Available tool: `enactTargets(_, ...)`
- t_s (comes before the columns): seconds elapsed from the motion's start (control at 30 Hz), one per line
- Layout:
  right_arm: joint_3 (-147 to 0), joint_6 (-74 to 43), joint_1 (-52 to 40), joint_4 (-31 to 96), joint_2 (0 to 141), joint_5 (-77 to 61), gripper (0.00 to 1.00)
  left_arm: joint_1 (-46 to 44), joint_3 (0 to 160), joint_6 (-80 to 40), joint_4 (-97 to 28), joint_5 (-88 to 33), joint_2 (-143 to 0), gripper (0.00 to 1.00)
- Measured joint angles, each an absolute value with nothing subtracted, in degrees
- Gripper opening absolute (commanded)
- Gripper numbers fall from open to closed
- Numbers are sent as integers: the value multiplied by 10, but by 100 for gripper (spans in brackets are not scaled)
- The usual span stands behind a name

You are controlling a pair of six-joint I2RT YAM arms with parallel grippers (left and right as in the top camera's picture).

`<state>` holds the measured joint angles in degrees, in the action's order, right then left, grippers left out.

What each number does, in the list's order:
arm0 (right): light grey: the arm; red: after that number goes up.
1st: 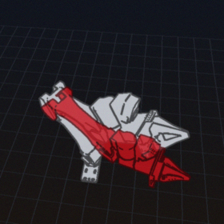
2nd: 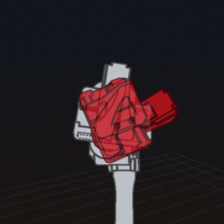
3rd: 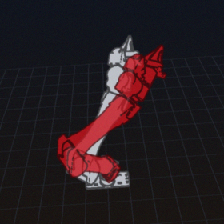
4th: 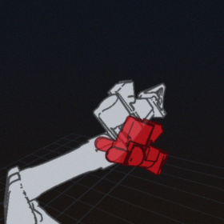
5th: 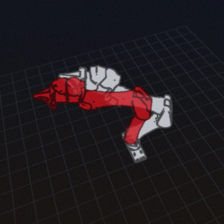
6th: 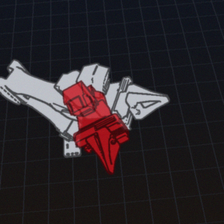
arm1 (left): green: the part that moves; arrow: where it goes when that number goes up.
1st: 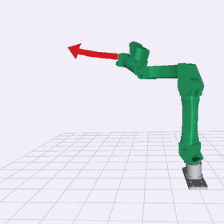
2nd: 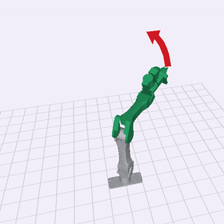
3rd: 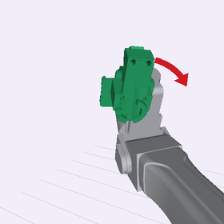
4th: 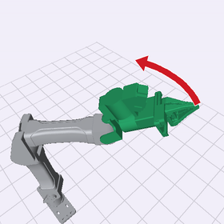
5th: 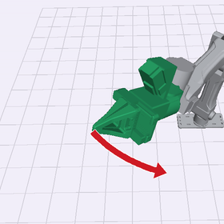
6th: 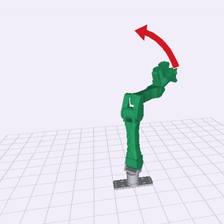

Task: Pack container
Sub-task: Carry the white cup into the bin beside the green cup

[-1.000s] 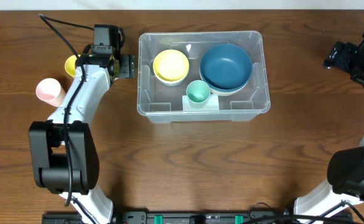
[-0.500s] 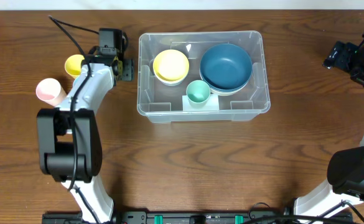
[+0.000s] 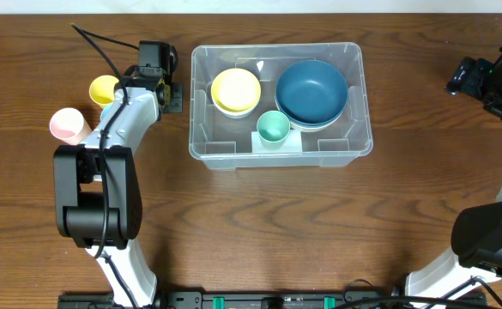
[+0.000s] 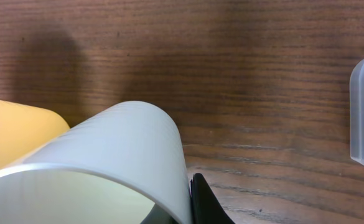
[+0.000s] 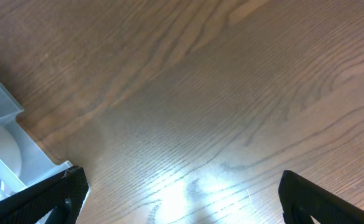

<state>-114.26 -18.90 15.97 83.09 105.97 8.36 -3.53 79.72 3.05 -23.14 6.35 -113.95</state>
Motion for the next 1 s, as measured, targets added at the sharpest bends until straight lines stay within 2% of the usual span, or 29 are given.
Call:
enactTargets(0.23, -1143, -189, 160, 831, 1060, 83, 99, -35, 795, 30, -224, 63, -1108, 6)
enactTargets(0.57, -1143, -189, 160, 831, 1060, 84, 99, -61, 793, 23, -253, 63, -890, 6)
enactTargets(0.8, -1143, -189, 160, 831, 1060, 84, 99, -163, 793, 17, -284, -12, -767, 6)
enactTargets(1.0, -1143, -189, 160, 831, 1060, 84, 99, -292, 793, 17, -296, -45, -762, 6)
